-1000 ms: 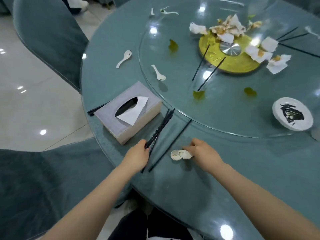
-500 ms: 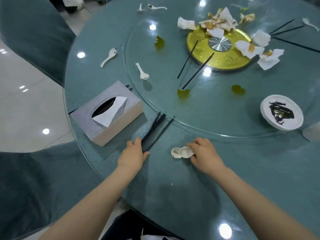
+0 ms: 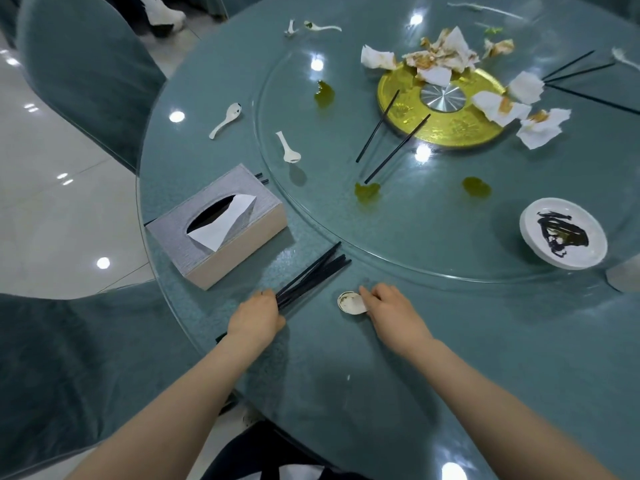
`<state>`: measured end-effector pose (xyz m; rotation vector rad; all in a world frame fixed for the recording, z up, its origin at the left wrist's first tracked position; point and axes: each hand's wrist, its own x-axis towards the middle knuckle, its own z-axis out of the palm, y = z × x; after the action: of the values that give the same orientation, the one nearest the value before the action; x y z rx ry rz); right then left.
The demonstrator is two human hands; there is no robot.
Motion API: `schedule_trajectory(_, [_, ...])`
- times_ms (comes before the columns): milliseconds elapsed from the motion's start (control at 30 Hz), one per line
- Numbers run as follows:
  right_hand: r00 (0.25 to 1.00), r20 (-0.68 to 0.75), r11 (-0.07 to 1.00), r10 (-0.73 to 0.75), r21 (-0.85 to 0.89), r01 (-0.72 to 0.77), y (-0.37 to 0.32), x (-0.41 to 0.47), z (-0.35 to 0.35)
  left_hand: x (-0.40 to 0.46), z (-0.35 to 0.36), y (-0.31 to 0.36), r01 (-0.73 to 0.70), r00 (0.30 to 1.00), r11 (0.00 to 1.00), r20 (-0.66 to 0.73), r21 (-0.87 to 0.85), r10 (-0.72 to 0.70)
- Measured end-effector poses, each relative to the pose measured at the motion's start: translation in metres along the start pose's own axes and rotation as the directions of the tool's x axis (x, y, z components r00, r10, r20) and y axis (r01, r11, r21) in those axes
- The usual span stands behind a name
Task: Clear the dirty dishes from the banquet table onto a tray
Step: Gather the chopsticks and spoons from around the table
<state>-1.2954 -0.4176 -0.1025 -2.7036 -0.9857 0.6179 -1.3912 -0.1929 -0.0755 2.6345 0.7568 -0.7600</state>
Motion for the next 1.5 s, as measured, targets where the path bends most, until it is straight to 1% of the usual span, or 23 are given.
schedule_trajectory(33, [1.0,0.018,0.999,0.015,0.034,-0.016,-0.001,-0.001,0.0,0.0,0.0,0.0,-0.009,1.0,1.0,-0.01,0.004,0.009])
schedule_trajectory(67, [0.999,0.014,0.995,0.038,0.088,-0.039,-0.003,-0.002,-0.001,0.0,0.0,0.0,-0.024,0.999,1.0,-0.022,0.01,0.024])
schedule_trajectory(133, [0.998,-0.008,0.988,0.066,0.137,-0.064,-0.004,-0.004,-0.005,0.0,0.0,-0.003,-0.057,0.997,0.998,-0.054,0.023,0.058])
schedule_trajectory(233, [0.998,-0.031,0.996,0.048,0.071,-0.045,0.001,0.0,-0.01,-0.002,-0.005,-0.013,-0.106,0.988,0.994,-0.108,0.029,0.109])
schedule_trajectory(400, [0.984,-0.106,0.967,0.141,0.227,-0.114,0.002,0.026,-0.039,-0.004,-0.026,-0.036,-0.16,0.964,0.984,-0.202,0.081,0.173])
schedule_trajectory(467, [0.976,-0.145,0.96,0.165,0.252,-0.124,0.001,0.042,-0.054,-0.005,-0.037,-0.041,-0.172,0.956,0.984,-0.233,0.048,0.179])
schedule_trajectory(600, [0.948,-0.237,0.961,0.212,0.226,-0.159,0.004,0.082,-0.082,-0.006,-0.052,-0.04,-0.165,0.956,0.983,-0.258,-0.085,0.138])
schedule_trajectory(700, [0.929,-0.29,0.964,0.229,0.201,-0.175,0.012,0.113,-0.097,-0.003,-0.063,-0.033,-0.166,0.94,0.971,-0.327,-0.174,0.102])
schedule_trajectory(767, [0.928,-0.282,0.961,0.243,0.199,-0.191,0.019,0.138,-0.106,0.005,-0.072,-0.026,-0.161,0.921,0.961,-0.384,-0.223,0.066])
schedule_trajectory(833, [0.918,-0.271,0.949,0.291,0.205,-0.24,0.025,0.165,-0.117,0.015,-0.084,-0.018,-0.139,0.917,0.955,-0.399,-0.262,0.024])
schedule_trajectory(967, [0.837,-0.263,0.851,0.48,0.371,-0.372,0.043,0.217,-0.139,0.036,-0.107,-0.006,-0.105,0.901,0.925,-0.428,-0.365,-0.067])
schedule_trajectory(1000, [0.819,-0.248,0.827,0.517,0.392,-0.403,0.049,0.227,-0.143,0.04,-0.113,-0.003,-0.105,0.895,0.913,-0.438,-0.394,-0.085])
schedule_trajectory(1067, [0.796,-0.211,0.798,0.568,0.38,-0.468,0.058,0.244,-0.147,0.045,-0.121,0.001,-0.128,0.884,0.878,-0.454,-0.461,-0.11])
schedule_trajectory(1133, [0.775,-0.215,0.786,0.594,0.359,-0.503,0.059,0.258,-0.149,0.047,-0.128,0.002,-0.146,0.885,0.827,-0.446,-0.544,-0.137])
schedule_trajectory(1167, [0.769,-0.231,0.789,0.596,0.348,-0.506,0.057,0.265,-0.149,0.048,-0.13,0.002,-0.155,0.894,0.778,-0.421,-0.609,-0.151])
schedule_trajectory(1233, [0.776,-0.267,0.813,0.571,0.313,-0.49,0.05,0.277,-0.15,0.048,-0.133,0.001,-0.174,0.919,0.625,-0.354,-0.761,-0.175])
schedule_trajectory(1267, [0.784,-0.284,0.827,0.552,0.303,-0.473,0.046,0.282,-0.151,0.046,-0.135,0.0,-0.174,0.928,0.557,-0.324,-0.812,-0.183])
schedule_trajectory(1300, [0.791,-0.297,0.839,0.534,0.299,-0.454,0.043,0.288,-0.151,0.045,-0.136,-0.001,-0.172,0.934,0.517,-0.305,-0.839,-0.185])
schedule_trajectory(1333, [0.798,-0.304,0.848,0.521,0.297,-0.44,0.04,0.293,-0.152,0.045,-0.138,-0.001,-0.169,0.938,0.502,-0.295,-0.848,-0.182])
schedule_trajectory(1433, [0.808,-0.299,0.853,0.508,0.305,-0.424,0.034,0.305,-0.154,0.047,-0.143,-0.005,-0.162,0.945,0.513,-0.283,-0.843,-0.166])
schedule_trajectory(1500, [0.802,-0.305,0.846,0.514,0.335,-0.415,0.033,0.311,-0.155,0.05,-0.144,-0.01,-0.154,0.95,0.487,-0.264,-0.86,-0.166])
